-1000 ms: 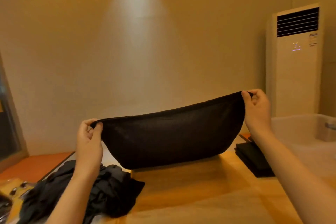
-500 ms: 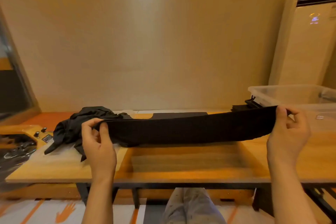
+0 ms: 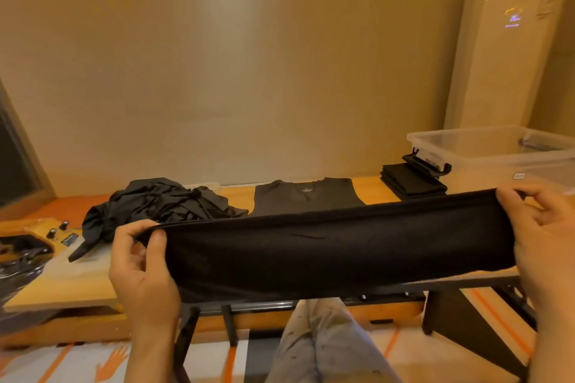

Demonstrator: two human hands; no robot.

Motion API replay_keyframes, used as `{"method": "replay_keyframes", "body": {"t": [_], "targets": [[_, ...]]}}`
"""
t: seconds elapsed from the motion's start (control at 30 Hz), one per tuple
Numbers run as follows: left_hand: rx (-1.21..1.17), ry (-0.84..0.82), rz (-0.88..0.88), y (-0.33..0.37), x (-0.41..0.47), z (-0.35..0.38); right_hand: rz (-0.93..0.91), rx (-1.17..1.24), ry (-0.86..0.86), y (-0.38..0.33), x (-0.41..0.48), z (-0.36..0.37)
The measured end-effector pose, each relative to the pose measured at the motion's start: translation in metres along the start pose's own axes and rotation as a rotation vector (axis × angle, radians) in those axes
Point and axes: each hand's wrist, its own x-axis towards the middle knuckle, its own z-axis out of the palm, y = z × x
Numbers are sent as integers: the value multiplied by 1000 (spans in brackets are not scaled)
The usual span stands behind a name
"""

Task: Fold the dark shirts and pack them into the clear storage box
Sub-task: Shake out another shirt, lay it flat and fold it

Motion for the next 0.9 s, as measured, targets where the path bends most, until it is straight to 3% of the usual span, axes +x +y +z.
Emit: {"method": "replay_keyframes", "body": {"t": [0.27,0.53,0.63,0.77,0.9], "targets": [[56,-122,-146,-19,-5,10,115,-1,-55,10,0,8],[128,-285,-298,-49,36,40,73,-41,-119,31,58,40],[268,-391,-246,-70,79,67,18,-86,-121,42,109,73],[531,-501,-47,-102,143,125,-71,-242,-195,69,186,135],[683,-639,-64,-160,193,193,-83,-517,-295,107,255,197]]}}
